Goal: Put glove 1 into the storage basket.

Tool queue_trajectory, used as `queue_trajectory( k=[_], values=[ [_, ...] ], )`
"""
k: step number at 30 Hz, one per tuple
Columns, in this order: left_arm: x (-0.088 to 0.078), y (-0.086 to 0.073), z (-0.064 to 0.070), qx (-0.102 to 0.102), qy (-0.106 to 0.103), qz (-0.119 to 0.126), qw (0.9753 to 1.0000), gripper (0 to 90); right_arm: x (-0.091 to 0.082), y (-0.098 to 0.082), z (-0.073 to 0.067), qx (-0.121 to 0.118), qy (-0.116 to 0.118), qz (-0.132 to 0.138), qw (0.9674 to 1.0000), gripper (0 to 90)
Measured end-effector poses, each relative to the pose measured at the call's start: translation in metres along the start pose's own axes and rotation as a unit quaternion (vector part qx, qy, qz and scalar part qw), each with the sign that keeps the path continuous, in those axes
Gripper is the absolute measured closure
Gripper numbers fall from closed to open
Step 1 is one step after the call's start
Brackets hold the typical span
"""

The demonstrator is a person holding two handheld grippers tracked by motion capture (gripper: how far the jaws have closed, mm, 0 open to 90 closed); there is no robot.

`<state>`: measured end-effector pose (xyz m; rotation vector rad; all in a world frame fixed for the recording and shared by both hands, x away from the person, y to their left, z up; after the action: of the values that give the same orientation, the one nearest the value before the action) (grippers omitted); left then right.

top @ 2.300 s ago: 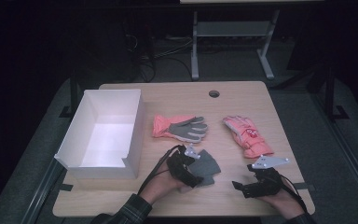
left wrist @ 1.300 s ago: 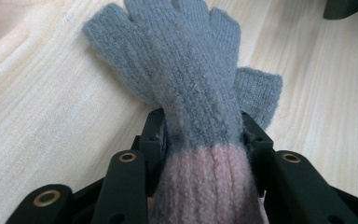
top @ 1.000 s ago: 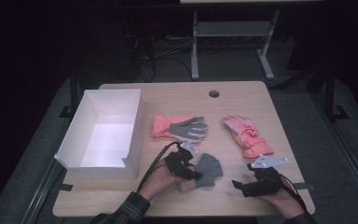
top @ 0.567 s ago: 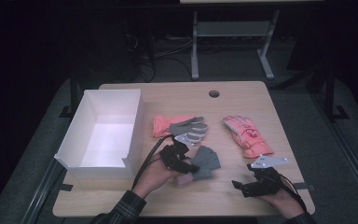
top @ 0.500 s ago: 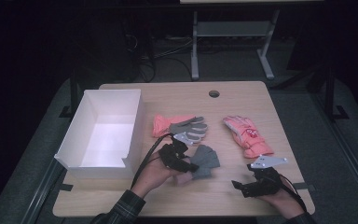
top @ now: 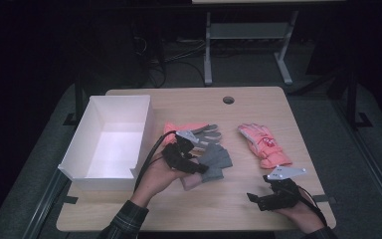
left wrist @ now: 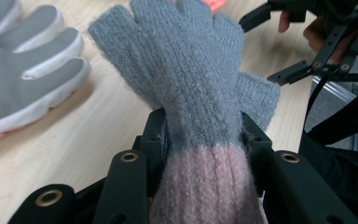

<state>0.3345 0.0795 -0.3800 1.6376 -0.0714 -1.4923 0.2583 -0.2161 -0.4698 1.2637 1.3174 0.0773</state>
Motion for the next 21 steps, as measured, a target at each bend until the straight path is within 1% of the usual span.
queue_trajectory(
  k=[3,5,9,13,17,21],
  values=[
    [-0.01,0.003,-0.005,-0.003,0.007,0.005,1.0,61.9,0.0,0.0,0.001,-0.002,0.0,-0.002,1.0,11.5],
    [-0.017,0.005,-0.009,-0.007,0.015,0.008,0.9998,62.0,0.001,0.0,0.001,0.003,-0.001,-0.003,1.0,11.6],
    [-0.032,0.005,-0.018,-0.014,0.03,0.017,0.9993,62.0,0.001,0.0,0.001,0.001,-0.001,-0.003,1.0,11.5],
    [-0.047,0.006,-0.027,-0.024,0.045,0.033,0.9982,62.0,0.003,0.0,0.001,0.003,0.0,-0.004,1.0,11.6],
    [-0.061,0.005,-0.035,-0.033,0.054,0.05,0.9968,62.0,0.003,0.0,0.002,0.006,0.001,-0.005,1.0,11.5],
    [-0.073,0.001,-0.041,-0.041,0.067,0.059,0.9952,62.0,0.003,-0.001,0.002,0.003,0.001,-0.006,1.0,11.6]
  ],
)
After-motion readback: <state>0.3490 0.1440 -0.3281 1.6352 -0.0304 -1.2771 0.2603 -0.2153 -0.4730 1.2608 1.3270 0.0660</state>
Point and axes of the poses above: each handheld gripper's, and its own axes: x roughly forward along the jaws, y roughly out of its top, z roughly to its right, the point moved 2 cm from there along x, roughly forward along the jaws, and after that the axes turned 11 degrees about y, right-handed, at the moved point
